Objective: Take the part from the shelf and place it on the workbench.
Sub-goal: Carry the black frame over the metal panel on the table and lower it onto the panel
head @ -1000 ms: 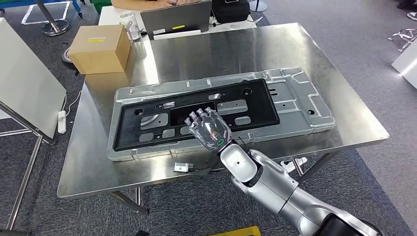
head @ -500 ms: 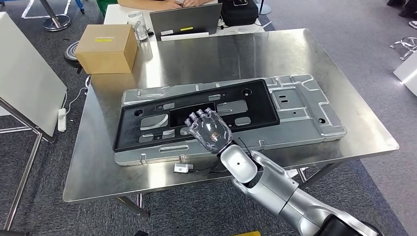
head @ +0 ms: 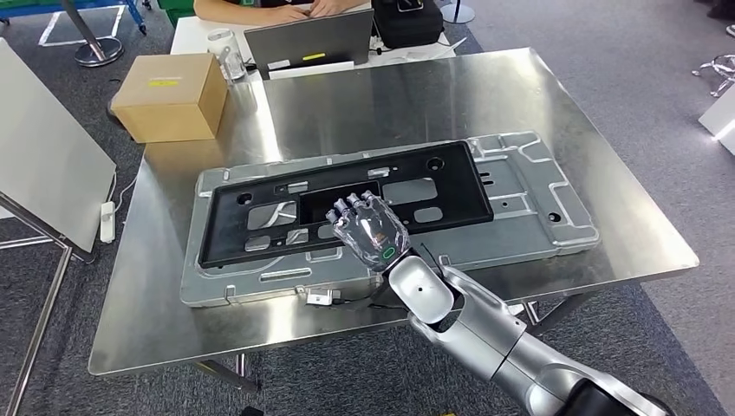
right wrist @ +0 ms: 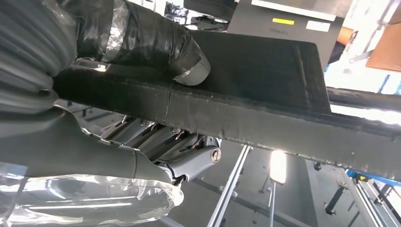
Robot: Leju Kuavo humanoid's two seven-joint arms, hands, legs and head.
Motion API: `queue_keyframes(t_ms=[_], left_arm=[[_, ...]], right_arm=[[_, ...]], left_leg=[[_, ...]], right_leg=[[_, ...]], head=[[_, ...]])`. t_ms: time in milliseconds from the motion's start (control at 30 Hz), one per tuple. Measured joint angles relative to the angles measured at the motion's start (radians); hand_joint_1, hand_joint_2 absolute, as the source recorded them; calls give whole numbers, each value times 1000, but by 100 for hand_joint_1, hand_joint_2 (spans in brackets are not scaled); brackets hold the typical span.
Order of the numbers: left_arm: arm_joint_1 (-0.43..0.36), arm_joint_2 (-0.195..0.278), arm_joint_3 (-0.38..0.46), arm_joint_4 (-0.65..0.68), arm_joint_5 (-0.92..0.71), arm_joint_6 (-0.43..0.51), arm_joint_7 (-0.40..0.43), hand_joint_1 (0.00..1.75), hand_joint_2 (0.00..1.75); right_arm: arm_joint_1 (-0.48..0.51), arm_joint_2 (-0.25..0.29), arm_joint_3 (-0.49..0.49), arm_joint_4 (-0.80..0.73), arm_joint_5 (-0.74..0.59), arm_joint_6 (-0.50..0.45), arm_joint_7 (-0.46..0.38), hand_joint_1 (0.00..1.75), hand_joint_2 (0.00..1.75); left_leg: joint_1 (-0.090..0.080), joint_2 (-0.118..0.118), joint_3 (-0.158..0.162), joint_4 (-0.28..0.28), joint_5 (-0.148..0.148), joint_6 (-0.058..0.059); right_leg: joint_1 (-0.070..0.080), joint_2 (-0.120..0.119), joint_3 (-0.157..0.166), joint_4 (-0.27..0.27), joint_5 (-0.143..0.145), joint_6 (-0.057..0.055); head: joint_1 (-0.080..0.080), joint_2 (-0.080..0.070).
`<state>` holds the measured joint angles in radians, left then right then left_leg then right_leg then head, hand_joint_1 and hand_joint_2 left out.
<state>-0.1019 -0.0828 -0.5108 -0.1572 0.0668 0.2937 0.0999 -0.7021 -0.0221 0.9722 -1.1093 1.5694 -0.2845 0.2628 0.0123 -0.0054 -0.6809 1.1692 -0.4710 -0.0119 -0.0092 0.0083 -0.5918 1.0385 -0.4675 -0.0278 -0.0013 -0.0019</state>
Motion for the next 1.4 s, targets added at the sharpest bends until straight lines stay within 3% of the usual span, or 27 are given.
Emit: queue_keyframes(t_ms=[67,100,233,267,333,367,400,433,467,533,567,600,700,767,867,900,933,967,1033,1100,1167,1400], left_arm=[[-1,1,0,0,0,0,0,0,175],[-2,2,0,0,0,0,0,0,175],[0,1,0,0,0,0,0,0,175],[0,1,0,0,0,0,0,0,175],[-2,1,-1,0,0,0,0,0,175],[-2,1,-1,0,0,0,0,0,175],[-1,1,-1,0,0,0,0,0,175],[0,1,-1,0,0,0,0,0,175],[1,1,-1,0,-1,0,0,0,175],[1,0,-2,0,-1,0,0,0,175],[0,0,-2,0,-1,0,0,0,175],[-1,0,-3,0,-1,0,0,0,175],[-2,0,-6,0,-1,0,1,0,175],[-2,0,-6,0,-1,0,1,0,175],[-3,0,-7,0,-1,0,1,0,175],[-3,0,-7,0,-1,0,1,0,175],[-2,0,-7,0,-1,0,1,0,175],[-1,0,-7,0,-1,0,2,0,175],[-1,1,-7,0,-1,0,1,0,175],[-3,1,-8,0,-2,2,-5,0,175],[-3,0,-10,0,-4,6,-17,0,175],[-4,0,-29,0,-22,18,-26,0,175]], right_arm=[[-1,0,0,-1,0,0,0,173,175],[-1,0,-1,-2,0,0,-1,173,175],[-1,0,-2,-4,0,0,-3,173,175],[-3,0,-3,-5,0,0,-3,173,175],[-3,0,-4,-6,0,0,-3,173,175],[-1,0,-4,-6,0,0,-3,173,175],[2,-1,-4,-6,0,0,-3,173,175],[4,-1,-4,-6,0,0,-3,173,175],[5,-1,-4,-6,0,0,-3,173,175],[5,-1,-5,-7,0,0,-3,173,175],[4,-1,-5,-7,0,0,-3,173,175],[4,-1,-6,-8,0,0,-3,173,175],[5,-1,-7,-9,0,1,-4,173,175],[4,0,-9,-10,0,0,-4,173,175],[4,0,-10,-10,0,1,-6,173,175],[5,0,-10,-10,0,1,-7,173,175],[5,0,-10,-10,0,1,-8,173,175],[6,0,-10,-10,0,1,-8,173,175],[6,0,-11,-10,0,0,-9,173,175],[5,0,-12,-11,0,0,-8,173,175],[6,0,-13,-11,0,0,-7,173,175],[11,-2,-22,-13,0,1,-8,173,175]], left_leg=[[-6,0,51,-113,44,13],[-10,0,61,-137,46,17],[-6,-1,77,-161,43,33],[-2,-1,83,-168,44,39],[-1,0,91,-171,40,47],[-1,0,93,-171,37,48],[-1,0,97,-170,32,48],[-1,-1,101,-168,27,47],[-1,-2,107,-165,21,45],[-2,-3,118,-157,6,38],[-4,-3,119,-152,-1,33],[-6,-3,119,-148,-6,27],[-6,-2,120,-149,-14,12],[-3,0,105,-110,-37,1],[-1,0,8,72,-107,-10],[0,0,-24,120,-115,-12],[0,0,-42,136,-103,-12],[0,0,-39,110,-71,-10],[-1,0,10,-20,13,-2],[-6,0,55,-123,51,8],[-8,-2,64,-149,51,10],[-10,-3,63,-151,47,17]], right_leg=[[2,1,6,1,-7,7],[2,1,6,0,-9,12],[4,-2,4,11,-24,34],[4,-2,-12,46,-43,38],[1,-3,-80,171,-96,43],[-1,-3,-118,233,-113,46],[-3,-3,-144,268,-112,48],[-5,-4,-153,267,-92,50],[-7,-5,-142,228,-55,50],[-8,-7,-90,100,20,48],[-8,-7,-67,50,37,44],[-6,-6,-55,22,40,40],[-4,-1,-48,9,29,25],[-8,-1,-37,2,27,14],[-8,-4,-22,-3,18,2],[-7,-5,-18,-2,14,0],[-6,-4,-14,-2,11,0],[-6,-3,-8,-2,7,1],[-6,-2,6,-2,-2,5],[-3,-1,11,-1,-8,12],[2,-1,8,0,-11,13],[2,-2,15,-14,-8,16]], head=[[0,0],[0,0],[1,0],[1,0],[2,0],[2,0],[2,0],[2,0],[2,0],[2,0],[2,0],[2,0],[2,0],[2,0],[1,0],[1,0],[1,0],[1,0],[1,0],[1,0],[1,0],[1,0]])
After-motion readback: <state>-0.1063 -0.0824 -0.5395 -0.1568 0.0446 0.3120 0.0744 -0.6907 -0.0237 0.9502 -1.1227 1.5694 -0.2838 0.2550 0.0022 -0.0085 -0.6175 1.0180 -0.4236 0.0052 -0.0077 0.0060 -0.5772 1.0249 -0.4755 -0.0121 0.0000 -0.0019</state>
